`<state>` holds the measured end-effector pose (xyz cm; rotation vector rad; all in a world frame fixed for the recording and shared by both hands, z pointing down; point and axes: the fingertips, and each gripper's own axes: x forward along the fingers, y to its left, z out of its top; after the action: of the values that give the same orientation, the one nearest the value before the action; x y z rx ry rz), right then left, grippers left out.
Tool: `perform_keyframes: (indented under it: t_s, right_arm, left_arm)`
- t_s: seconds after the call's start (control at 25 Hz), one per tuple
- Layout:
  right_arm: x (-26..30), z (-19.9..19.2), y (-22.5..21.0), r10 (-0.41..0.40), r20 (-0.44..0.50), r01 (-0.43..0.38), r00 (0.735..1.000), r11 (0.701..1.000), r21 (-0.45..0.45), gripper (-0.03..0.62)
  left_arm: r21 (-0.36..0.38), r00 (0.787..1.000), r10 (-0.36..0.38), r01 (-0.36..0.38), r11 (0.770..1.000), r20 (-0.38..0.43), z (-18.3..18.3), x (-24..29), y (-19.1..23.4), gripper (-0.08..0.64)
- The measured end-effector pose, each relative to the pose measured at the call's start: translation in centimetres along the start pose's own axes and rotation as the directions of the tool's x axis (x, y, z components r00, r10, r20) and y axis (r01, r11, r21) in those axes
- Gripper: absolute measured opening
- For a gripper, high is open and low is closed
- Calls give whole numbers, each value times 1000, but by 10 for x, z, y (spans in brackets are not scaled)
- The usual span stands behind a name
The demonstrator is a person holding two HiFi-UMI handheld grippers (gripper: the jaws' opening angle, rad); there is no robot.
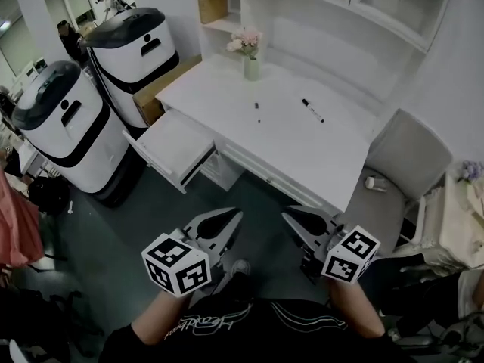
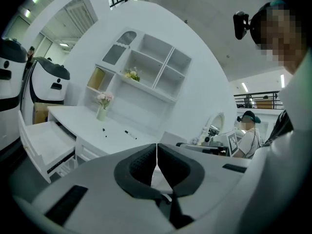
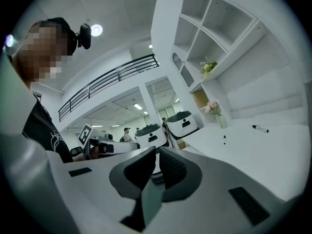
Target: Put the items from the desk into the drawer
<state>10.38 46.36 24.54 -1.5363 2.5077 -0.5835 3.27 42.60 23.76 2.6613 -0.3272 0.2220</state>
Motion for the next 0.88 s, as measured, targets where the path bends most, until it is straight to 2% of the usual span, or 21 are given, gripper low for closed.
perform_keyframes:
  t_s: [0.08, 0.28, 0.48, 0.64, 0.88]
  right_arm:
    - [28, 9, -28, -29, -3, 29, 1000, 999, 23, 52]
    - [82, 35, -83, -87, -16, 87, 996, 996, -10, 54]
    - [96, 56, -144, -135, -3, 135, 991, 990, 27, 54]
    - [102, 73, -209, -174, 12, 173, 985, 983, 68, 54]
    - [120, 100, -322, -230, -46, 231, 972, 972, 32, 55]
  left_arm:
    - [4, 1000, -6, 6, 1000, -11, 14, 17, 35, 25]
    - [9, 999, -25, 25, 1000, -28, 46, 59, 105, 25]
    - [-6, 996, -72, 72, 997, -59, 64, 117, 133, 25]
    - [-7, 991, -85, 85, 996, -99, 77, 169, 156, 25]
    - [-28, 985, -100, 97, 995, -143, 102, 264, 197, 25]
